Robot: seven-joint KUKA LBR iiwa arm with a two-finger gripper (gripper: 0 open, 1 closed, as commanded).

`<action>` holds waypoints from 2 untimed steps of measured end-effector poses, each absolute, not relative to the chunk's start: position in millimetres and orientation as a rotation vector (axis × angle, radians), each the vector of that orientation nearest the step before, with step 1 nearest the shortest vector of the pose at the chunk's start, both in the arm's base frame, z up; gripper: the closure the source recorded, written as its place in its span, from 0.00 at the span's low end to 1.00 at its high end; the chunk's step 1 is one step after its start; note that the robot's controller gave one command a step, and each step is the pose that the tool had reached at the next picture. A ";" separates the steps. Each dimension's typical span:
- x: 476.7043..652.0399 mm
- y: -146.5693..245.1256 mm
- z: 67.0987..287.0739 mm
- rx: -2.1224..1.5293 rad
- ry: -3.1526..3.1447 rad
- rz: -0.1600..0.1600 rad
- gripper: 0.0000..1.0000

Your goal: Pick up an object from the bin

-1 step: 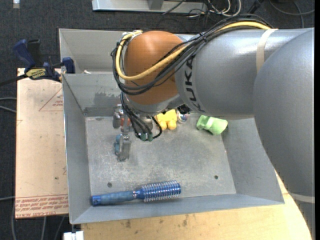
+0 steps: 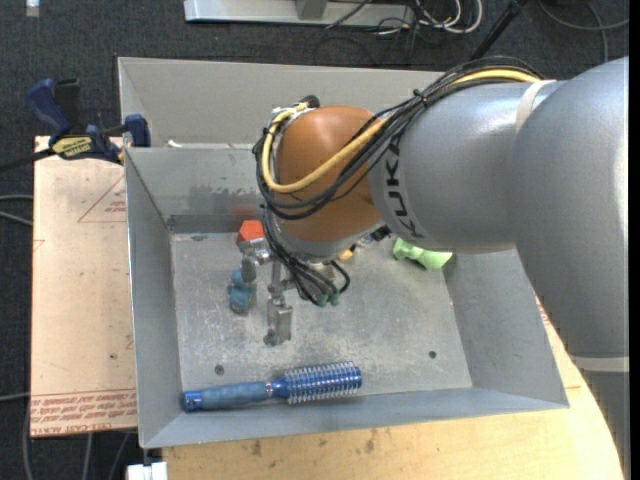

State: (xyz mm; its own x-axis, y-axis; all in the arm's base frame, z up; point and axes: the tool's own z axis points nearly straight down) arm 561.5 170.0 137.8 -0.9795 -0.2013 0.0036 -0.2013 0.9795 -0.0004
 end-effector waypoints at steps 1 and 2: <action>483.4 172.1 89.1 0.672 -3.075 -0.003 0.00; 484.3 170.3 73.1 1.094 -2.965 -0.003 0.00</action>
Offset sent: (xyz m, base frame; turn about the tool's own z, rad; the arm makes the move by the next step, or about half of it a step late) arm -0.0795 0.0011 -0.0490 -0.2287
